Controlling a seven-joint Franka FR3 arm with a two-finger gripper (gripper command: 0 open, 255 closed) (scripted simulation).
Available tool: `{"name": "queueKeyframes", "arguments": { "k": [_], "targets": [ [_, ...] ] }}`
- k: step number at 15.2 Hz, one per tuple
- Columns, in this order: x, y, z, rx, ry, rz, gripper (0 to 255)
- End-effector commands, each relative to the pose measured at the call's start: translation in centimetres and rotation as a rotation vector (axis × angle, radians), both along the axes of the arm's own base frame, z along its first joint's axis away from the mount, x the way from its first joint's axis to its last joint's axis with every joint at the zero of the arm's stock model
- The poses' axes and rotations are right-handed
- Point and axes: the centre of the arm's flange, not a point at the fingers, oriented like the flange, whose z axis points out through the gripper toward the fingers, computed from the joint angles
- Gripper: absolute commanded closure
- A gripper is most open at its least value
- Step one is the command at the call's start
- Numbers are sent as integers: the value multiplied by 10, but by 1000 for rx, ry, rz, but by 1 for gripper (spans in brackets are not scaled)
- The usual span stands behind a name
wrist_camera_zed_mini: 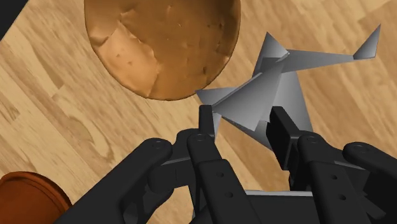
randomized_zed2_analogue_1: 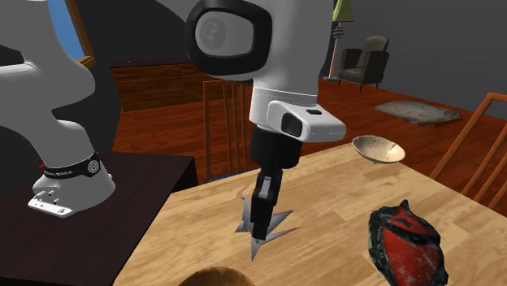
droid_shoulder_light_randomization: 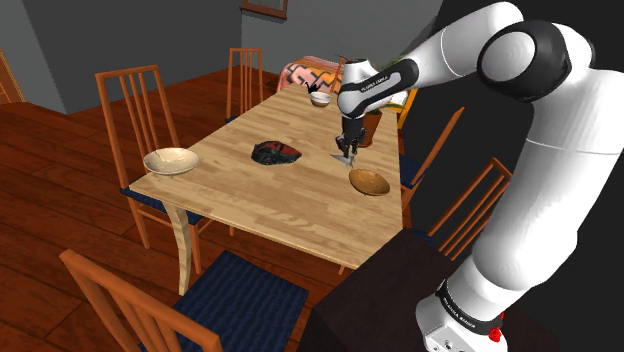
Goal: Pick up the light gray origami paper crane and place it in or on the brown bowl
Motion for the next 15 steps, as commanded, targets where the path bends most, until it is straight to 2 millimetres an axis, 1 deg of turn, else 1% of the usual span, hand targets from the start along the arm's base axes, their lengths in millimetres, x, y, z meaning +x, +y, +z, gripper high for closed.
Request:
{"name": "queueKeyframes", "arguments": {
  "k": [1,7,8,15],
  "targets": [
    [-15,-22,4,0,0,1,255],
    [-55,-91,7,0,0,1,255],
    [-65,-107,8,0,0,1,255],
    [-65,-107,-29,0,0,1,255]
  ]
}}
